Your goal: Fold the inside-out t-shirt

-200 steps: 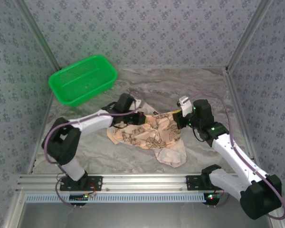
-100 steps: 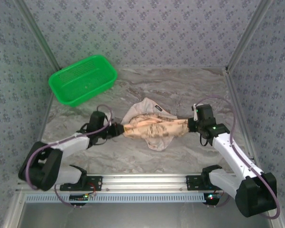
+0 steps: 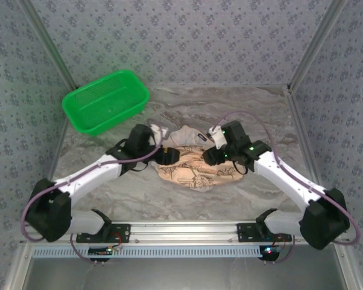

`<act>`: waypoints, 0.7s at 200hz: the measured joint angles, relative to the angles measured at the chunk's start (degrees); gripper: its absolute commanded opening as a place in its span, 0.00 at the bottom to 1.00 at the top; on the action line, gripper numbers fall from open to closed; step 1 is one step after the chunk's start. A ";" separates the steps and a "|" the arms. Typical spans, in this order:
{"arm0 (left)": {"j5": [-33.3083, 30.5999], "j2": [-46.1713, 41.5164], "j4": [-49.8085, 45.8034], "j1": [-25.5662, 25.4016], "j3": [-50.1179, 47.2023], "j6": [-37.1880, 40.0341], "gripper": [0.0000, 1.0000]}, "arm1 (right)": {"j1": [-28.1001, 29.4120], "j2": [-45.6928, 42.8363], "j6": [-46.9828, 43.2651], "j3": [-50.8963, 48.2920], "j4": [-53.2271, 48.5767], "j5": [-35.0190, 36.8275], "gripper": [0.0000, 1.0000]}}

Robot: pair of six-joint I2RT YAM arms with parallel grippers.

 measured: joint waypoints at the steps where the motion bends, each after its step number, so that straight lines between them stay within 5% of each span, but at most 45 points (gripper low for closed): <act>1: -0.04 0.22 -0.04 -0.13 0.15 0.24 0.74 | 0.07 0.13 -0.07 -0.11 0.11 0.00 0.60; 23: -2.64 8.31 -2.08 -2.56 3.21 5.25 0.73 | 1.07 4.63 -1.81 -3.41 2.84 -2.32 0.56; 35: -4.63 12.46 -2.95 -2.78 4.09 7.26 0.63 | 1.03 7.93 -2.71 -3.69 4.07 -3.23 0.31; 49: -6.56 16.83 -4.68 -2.78 5.60 9.33 0.27 | 0.81 10.75 -3.67 -3.65 5.44 -3.89 0.00; 63: -7.15 20.09 -6.03 -2.34 7.32 10.80 0.00 | 0.35 11.47 -3.72 -3.74 6.34 -4.28 0.00; 98: -2.25 14.73 -7.23 1.55 7.91 9.68 0.00 | -6.25 1.75 -1.33 -5.14 10.01 -7.10 0.00; 140: 9.75 -5.09 11.93 18.43 -3.17 -11.69 0.02 | -18.86 -10.78 7.34 -4.83 9.20 -5.29 0.00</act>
